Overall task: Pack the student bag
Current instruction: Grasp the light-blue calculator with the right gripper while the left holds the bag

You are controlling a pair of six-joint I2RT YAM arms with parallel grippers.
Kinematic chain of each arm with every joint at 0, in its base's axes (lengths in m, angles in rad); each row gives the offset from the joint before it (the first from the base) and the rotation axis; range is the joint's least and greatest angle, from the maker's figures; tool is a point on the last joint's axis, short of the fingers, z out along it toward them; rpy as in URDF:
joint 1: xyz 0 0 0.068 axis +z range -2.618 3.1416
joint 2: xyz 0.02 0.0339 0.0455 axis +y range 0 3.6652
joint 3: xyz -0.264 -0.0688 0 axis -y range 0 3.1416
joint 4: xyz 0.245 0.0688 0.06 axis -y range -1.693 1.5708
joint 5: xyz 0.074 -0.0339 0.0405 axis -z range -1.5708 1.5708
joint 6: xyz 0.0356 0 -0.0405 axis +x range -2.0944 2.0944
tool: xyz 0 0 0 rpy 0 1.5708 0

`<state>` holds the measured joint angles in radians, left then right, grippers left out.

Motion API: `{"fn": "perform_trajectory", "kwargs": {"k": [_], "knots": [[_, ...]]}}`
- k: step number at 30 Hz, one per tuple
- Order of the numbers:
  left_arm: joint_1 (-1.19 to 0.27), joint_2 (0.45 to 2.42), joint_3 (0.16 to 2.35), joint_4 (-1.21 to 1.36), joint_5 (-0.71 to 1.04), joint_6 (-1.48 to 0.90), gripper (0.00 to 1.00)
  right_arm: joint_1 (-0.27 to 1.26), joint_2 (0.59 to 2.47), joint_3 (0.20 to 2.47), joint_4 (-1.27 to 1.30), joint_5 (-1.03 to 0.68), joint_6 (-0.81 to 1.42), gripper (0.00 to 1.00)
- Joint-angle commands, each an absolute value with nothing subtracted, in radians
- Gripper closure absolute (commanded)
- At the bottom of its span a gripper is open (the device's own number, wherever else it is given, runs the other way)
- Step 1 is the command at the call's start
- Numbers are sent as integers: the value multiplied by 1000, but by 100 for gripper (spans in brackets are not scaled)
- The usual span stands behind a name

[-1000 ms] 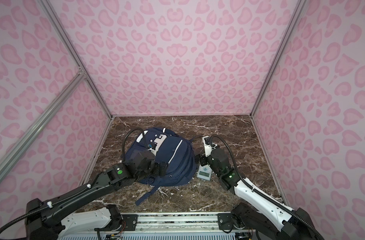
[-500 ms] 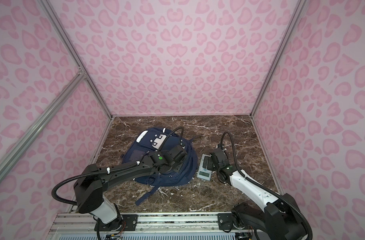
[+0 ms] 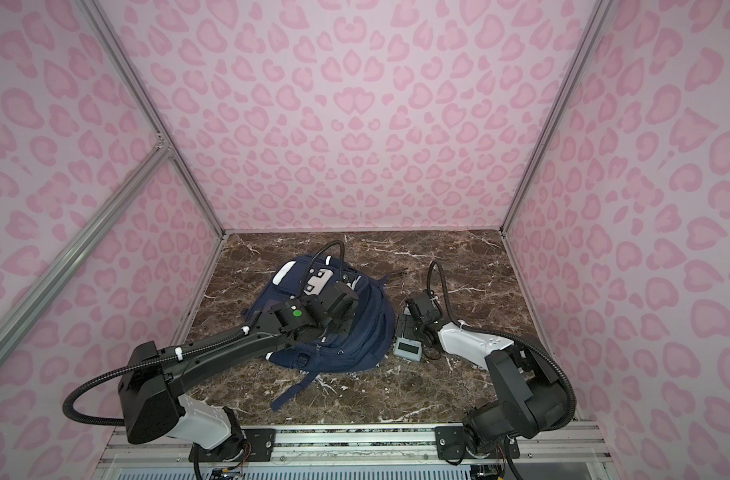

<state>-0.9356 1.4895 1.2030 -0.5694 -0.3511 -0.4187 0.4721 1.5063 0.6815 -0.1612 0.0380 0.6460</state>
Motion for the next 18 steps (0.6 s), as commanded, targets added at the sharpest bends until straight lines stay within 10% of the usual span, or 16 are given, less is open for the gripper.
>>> {"fn": "perform_trajectory", "kwargs": {"k": [1,18], "knots": [[-919,1443,1175,-536,-304,-447,97,484,1554,695,-145,34,661,0],[-800,1288,1062,-431,-98,-518,97,537,1720,812,-474,206,629,13]]}}
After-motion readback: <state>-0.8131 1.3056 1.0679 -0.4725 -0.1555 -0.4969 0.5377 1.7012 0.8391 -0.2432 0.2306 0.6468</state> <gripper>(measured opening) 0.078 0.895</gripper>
